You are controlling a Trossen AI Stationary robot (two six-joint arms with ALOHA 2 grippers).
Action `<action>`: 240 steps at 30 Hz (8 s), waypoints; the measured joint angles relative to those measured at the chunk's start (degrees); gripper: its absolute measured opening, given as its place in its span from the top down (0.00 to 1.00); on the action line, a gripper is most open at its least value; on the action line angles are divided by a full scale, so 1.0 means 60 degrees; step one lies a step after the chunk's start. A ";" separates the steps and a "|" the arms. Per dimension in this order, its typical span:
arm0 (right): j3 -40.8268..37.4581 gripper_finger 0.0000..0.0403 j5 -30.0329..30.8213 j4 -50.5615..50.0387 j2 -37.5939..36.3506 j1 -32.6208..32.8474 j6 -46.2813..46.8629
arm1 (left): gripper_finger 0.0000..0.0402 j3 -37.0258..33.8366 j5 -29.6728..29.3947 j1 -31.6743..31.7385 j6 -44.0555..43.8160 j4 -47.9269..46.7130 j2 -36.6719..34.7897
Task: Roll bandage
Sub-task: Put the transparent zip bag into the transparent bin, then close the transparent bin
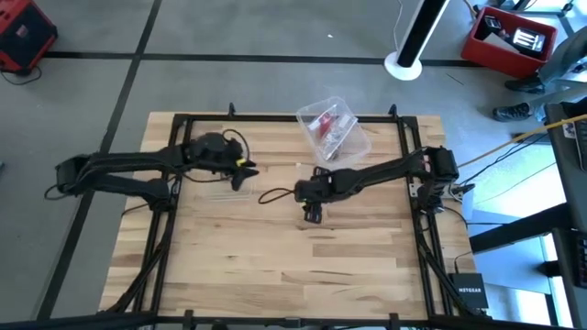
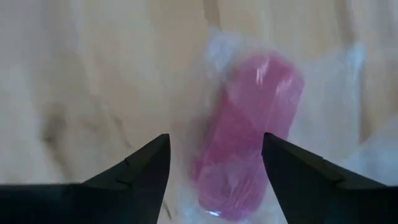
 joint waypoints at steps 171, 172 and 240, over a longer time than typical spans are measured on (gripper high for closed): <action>-0.1852 0.37 0.4476 -0.3666 -0.8811 0.2677 0.2577 | 0.74 0.9442 -0.2296 -0.1086 0.2773 0.1135 0.9803; -0.1852 0.37 0.4491 -0.3664 -0.8769 0.2677 0.2570 | 0.75 0.9439 -0.2316 -0.1086 0.2815 0.1053 0.9696; -0.0607 0.37 -0.3631 0.0794 -0.4488 -0.2195 -0.1416 | 0.75 0.0340 -0.2772 -0.1493 0.0263 -0.4742 0.2115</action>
